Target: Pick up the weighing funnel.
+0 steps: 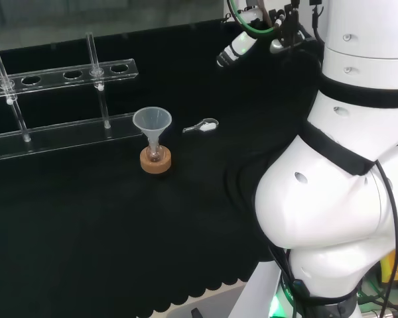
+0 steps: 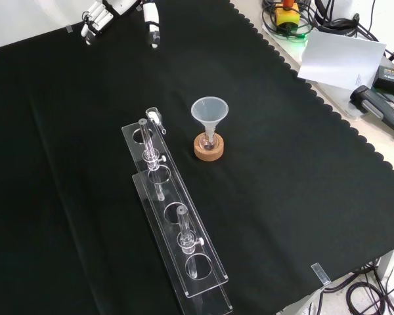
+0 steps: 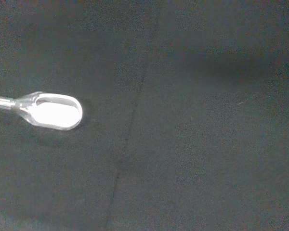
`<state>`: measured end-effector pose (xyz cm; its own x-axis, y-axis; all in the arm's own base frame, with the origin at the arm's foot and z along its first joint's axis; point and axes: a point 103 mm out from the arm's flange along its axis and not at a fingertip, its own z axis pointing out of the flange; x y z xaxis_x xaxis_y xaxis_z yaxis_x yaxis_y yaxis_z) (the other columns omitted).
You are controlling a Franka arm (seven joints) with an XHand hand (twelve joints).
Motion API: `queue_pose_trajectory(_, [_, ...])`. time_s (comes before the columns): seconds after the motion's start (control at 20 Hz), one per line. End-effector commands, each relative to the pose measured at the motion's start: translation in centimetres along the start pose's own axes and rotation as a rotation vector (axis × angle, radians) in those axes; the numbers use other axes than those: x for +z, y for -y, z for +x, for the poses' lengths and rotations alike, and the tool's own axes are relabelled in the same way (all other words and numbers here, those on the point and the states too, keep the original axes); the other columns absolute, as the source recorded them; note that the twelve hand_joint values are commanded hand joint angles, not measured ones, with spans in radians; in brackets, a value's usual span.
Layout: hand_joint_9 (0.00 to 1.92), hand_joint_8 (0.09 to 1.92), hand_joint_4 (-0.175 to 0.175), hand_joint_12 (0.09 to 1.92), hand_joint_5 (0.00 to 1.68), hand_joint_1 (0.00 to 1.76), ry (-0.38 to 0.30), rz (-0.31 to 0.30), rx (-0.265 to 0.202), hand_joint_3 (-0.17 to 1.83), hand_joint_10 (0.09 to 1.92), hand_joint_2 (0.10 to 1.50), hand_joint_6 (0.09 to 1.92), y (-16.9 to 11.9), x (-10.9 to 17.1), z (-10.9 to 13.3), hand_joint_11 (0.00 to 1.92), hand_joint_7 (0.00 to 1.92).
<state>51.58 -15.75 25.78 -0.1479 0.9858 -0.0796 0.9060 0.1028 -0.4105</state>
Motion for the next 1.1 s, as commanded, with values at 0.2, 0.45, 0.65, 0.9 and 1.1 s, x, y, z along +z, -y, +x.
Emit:
queue_pose_trajectory(0.2, [0.00,0.27,-0.035,0.76,0.00,0.27,-0.097,-0.012,-0.037,0.00,0.21,0.65,0.09,1.4,4.4,0.6,0.00,0.00])
queue_pose_trajectory(0.45, [0.00,0.30,-0.056,0.96,0.00,0.25,-0.195,-0.079,0.028,0.00,0.43,0.65,0.09,2.6,5.8,2.4,0.00,0.02])
queue_pose_trajectory(0.65, [0.00,0.34,-0.062,1.05,0.00,0.26,-0.220,-0.070,0.022,0.00,0.57,0.66,0.09,2.7,6.9,4.4,0.00,0.04])
queue_pose_trajectory(0.9, [0.00,0.35,-0.057,1.08,0.00,0.27,-0.226,-0.059,-0.010,0.00,0.62,0.66,0.09,2.4,8.0,6.5,0.00,0.04])
queue_pose_trajectory(1.1, [0.00,0.36,-0.050,1.09,0.00,0.28,-0.234,-0.068,-0.020,0.01,0.65,0.67,0.09,2.1,8.8,7.9,0.00,0.05])
